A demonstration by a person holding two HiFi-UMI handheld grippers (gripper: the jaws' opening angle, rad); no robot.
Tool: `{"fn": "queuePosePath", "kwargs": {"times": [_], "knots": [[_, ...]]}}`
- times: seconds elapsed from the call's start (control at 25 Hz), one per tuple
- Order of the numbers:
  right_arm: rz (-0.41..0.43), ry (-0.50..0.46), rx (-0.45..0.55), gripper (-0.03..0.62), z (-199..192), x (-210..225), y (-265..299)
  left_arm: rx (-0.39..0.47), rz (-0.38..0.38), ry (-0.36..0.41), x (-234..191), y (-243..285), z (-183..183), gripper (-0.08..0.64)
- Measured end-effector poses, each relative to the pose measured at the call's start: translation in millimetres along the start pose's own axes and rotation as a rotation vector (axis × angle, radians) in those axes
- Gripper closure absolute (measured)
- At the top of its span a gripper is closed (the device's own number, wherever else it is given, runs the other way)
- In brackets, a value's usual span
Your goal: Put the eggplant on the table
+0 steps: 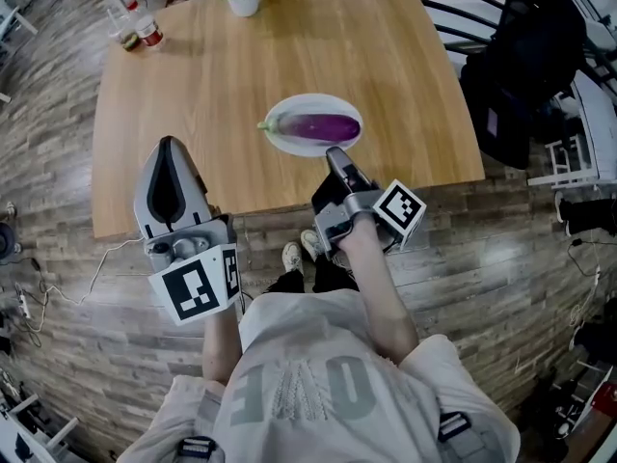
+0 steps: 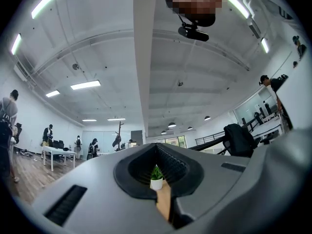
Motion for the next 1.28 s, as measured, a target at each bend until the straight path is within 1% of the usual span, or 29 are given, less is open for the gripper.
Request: {"fn": "queuePosePath", "kwargs": {"times": [0.24,0.4,0.56,0.72,0.92,1.28], "knots": [[-0.035,0.043,-0.056,0.568,2,24,8,-0.023,0.025,0.021,13,5,-10,0.552],[-0.043,0.022,-0.077,0.568,0,42,16,-0.05,0.043,0.035,10,7,-21,0.552],[-0.031,0.007,-0.082,0.568,-5,61,26,-0.114,0.068,0.034,8,6,-45,0.552],[-0.048,0.037,-0.092,0.568,-10,84,41,-0.153,0.086,0.019,7,4,-61,0.551],[-0.069,0.07,-0.115,0.568,-17,107,52,-0.183,0.097,0.034,8,1,-71,0.552],[-0.107,0.106,-0.143,0.568,-33,124,58,-0.222,0.107,0.047,5,2,-86,0.552]]}}
Point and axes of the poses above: the fingertips, and each gripper's own axes: y forward along the fingers, x to its right, z out of its top, the point moved 4 cm from there along -y, backward along the fingers, and after that the axes turned 15 degrees about -y, right-handed, at the moved point
